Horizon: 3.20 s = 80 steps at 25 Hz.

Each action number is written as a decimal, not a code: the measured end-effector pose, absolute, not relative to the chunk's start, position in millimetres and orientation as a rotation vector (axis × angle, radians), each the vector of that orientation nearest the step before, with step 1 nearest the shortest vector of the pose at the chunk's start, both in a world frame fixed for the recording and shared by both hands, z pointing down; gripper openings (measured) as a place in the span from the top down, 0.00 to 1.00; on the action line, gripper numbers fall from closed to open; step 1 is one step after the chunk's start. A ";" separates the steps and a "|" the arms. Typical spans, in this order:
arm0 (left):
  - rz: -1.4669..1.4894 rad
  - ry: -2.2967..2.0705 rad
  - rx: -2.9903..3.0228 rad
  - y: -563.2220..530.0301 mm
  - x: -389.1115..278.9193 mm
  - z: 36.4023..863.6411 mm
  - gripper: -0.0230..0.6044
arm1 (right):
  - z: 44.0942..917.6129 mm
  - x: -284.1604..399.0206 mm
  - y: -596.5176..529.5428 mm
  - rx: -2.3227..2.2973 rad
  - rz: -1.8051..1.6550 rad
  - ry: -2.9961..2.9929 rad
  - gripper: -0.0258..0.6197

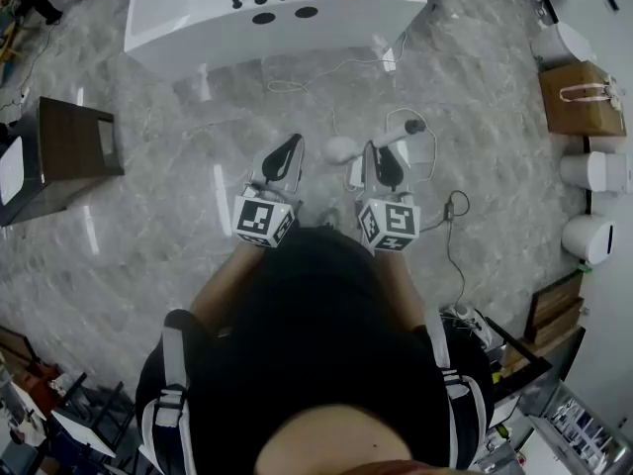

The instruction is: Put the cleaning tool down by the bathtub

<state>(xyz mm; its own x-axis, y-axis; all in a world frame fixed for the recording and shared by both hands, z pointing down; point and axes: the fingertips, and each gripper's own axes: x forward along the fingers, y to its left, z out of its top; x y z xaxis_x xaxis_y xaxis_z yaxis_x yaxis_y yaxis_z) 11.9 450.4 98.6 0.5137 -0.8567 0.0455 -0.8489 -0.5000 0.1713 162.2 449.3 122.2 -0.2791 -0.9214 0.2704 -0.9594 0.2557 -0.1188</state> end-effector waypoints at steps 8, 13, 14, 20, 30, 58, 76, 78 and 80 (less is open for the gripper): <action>-0.067 -1.464 2.579 439.0 -19.9 102.0 0.95 | 122.6 143.6 438.9 1.824 0.382 -2.349 0.83; -0.064 -1.431 2.593 431.4 -50.3 108.2 0.95 | 119.2 121.8 430.8 1.875 0.341 -2.322 0.83; -0.066 -1.423 2.597 429.8 -55.6 108.9 0.95 | 118.6 117.8 429.3 1.884 0.330 -2.317 0.83; -0.075 -1.417 2.603 412.8 -80.4 113.8 0.95 | 124.6 102.8 418.2 1.916 0.327 -2.282 0.83; -0.115 -1.455 2.577 360.7 -93.2 117.9 0.95 | 131.8 99.2 363.8 1.917 0.323 -2.283 0.83; -0.029 -1.612 2.480 96.7 16.4 146.0 0.95 | 184.9 183.4 84.0 1.727 0.364 -2.370 0.83; 0.027 -1.594 2.415 17.1 2.9 217.9 0.95 | 270.2 158.9 5.1 1.646 0.426 -2.329 0.83; 0.036 -1.586 2.410 10.1 -0.4 230.6 0.95 | 283.6 154.3 -2.0 1.646 0.429 -2.318 0.83; 0.048 -1.579 2.406 0.5 -4.3 245.3 0.95 | 297.3 149.2 -9.9 1.648 0.432 -2.309 0.84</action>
